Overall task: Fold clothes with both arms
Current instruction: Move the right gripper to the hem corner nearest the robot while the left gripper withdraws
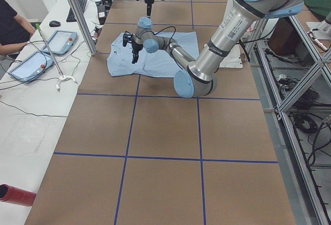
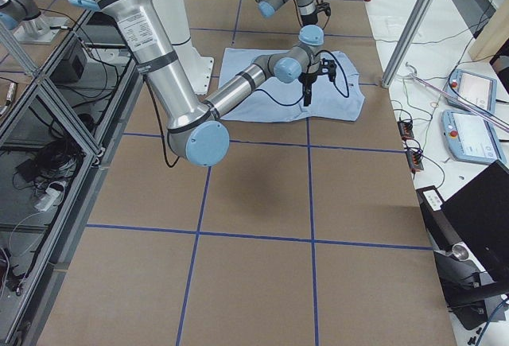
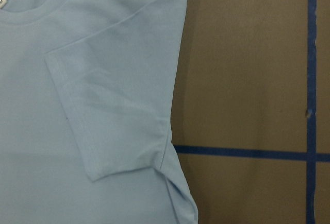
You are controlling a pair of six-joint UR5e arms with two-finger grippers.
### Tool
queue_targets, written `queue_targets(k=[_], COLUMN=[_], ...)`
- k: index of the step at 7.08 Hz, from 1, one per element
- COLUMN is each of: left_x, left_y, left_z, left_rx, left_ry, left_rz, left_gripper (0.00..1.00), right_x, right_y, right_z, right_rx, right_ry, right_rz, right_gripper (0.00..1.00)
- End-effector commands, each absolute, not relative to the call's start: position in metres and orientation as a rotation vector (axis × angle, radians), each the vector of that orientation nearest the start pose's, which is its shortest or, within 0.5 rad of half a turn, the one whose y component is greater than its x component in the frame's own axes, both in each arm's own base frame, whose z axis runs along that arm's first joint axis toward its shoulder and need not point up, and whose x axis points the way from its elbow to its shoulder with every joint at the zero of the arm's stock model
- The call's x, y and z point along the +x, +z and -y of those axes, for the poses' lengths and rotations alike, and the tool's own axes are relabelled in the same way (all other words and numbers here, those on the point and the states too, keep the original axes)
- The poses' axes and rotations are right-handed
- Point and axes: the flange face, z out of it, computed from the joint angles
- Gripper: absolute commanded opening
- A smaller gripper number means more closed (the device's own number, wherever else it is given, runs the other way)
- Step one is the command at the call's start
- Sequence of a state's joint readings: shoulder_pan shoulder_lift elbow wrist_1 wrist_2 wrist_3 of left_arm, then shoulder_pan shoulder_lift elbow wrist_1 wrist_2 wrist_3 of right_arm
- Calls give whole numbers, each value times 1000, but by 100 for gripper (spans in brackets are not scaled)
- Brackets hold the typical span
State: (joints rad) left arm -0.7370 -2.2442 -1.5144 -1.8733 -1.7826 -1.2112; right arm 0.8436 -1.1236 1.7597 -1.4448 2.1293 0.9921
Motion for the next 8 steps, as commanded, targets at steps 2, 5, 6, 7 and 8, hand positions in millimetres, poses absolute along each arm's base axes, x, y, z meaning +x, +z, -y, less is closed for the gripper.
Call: queue_targets(k=[2,5,6,7,8], left_x=[380,359,366,368,374], left_y=[255,253,252,251,251], left_z=[479,444,439,437,432], left_rx=[310,318,311,293,285], left_ry=[-112,-101,-91,-124,-115], left_rz=[-918,-951,-954,-964,-966], left_gripper=[100,100,100,100,100], right_x=[-430,-408,-408,-416,-423], right_y=[307,384,395,399,403], right_z=[339,228,221,212,211], right_rx=[82,96,95,80,78], right_ry=[106,26,27,21,17], right_rz=[873,930,905,898,890], right_gripper=[100,100,100,100,100])
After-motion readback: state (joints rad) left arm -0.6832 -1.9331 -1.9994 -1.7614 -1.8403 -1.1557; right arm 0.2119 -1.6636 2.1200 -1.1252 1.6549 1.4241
